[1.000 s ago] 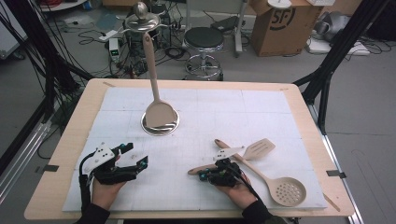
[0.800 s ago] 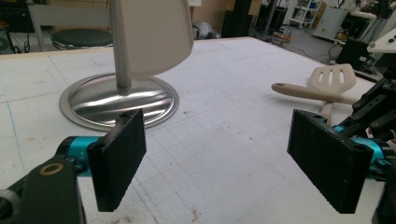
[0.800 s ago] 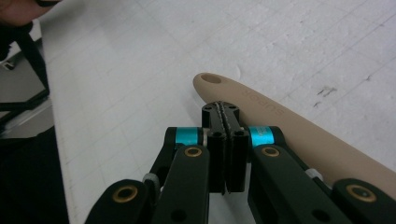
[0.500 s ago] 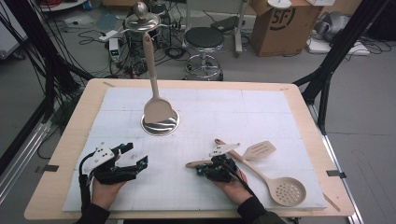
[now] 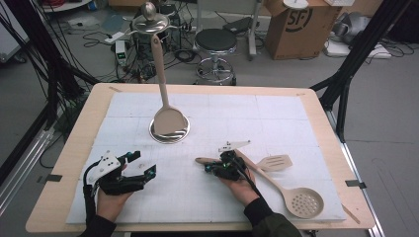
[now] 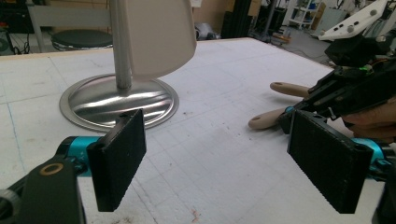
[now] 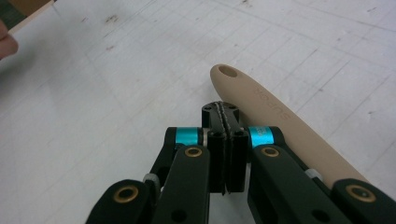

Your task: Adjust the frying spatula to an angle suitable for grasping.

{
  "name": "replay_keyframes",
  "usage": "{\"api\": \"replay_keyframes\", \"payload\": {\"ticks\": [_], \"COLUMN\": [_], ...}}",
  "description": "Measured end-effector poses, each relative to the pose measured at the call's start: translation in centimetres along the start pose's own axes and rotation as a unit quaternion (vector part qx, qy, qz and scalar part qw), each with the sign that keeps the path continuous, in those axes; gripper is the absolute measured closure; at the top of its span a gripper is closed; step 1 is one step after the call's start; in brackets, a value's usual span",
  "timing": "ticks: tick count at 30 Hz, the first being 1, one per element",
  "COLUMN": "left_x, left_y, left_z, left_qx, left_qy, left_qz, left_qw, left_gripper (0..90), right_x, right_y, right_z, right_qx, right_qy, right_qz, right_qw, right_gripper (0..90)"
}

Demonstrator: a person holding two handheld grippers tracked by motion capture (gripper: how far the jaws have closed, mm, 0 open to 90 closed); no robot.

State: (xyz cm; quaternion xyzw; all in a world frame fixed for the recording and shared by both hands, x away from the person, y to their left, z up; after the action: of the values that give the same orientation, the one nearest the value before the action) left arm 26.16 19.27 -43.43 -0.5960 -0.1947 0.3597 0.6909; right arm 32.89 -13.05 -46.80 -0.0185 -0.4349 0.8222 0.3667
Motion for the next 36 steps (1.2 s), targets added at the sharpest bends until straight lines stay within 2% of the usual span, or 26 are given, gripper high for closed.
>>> {"api": "replay_keyframes", "payload": {"ticks": [16,31,32,34,36], "left_x": [0.0,0.1,0.1,0.1,0.1], "left_y": [0.0,0.0,0.0,0.0,0.0], "left_z": [0.0,0.1,0.1,0.1,0.1], "left_qx": [0.000,-0.001,-0.002,-0.002,-0.003], "left_qy": [0.002,0.001,0.001,0.001,0.001], "left_qz": [0.002,0.002,0.001,0.002,0.004], "left_qw": [1.0000,1.0000,1.0000,1.0000,1.0000], "left_gripper": [20.0,20.0,20.0,20.0,20.0], "right_x": [-1.5,-2.3,-2.4,-2.8,-2.8], "right_y": [-1.6,-2.8,-2.8,-2.9,-2.8], "right_z": [-1.1,-1.7,-1.8,-1.7,-1.7], "right_qx": [-0.015,-0.025,-0.024,-0.029,-0.028], "right_qy": [0.019,0.031,0.038,0.023,0.023], "right_qz": [-0.021,-0.023,-0.028,-0.047,-0.053], "right_qw": [0.9995,0.9989,0.9986,0.9982,0.9979], "right_gripper": [89.8,90.0,90.0,90.0,90.0]}}
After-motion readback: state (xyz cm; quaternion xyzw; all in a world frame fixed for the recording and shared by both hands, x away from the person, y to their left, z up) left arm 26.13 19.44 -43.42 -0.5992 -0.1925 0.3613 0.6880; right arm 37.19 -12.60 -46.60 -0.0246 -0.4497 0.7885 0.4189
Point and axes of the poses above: each handheld gripper's, and its own axes: z roughly backward along the jaws, y roughly out of its underside, x roughly to its left, the point moved 2 cm from there along -z, roughly forward along the jaws, and after that the axes turned 2 degrees about y, right-handed, at the moved point
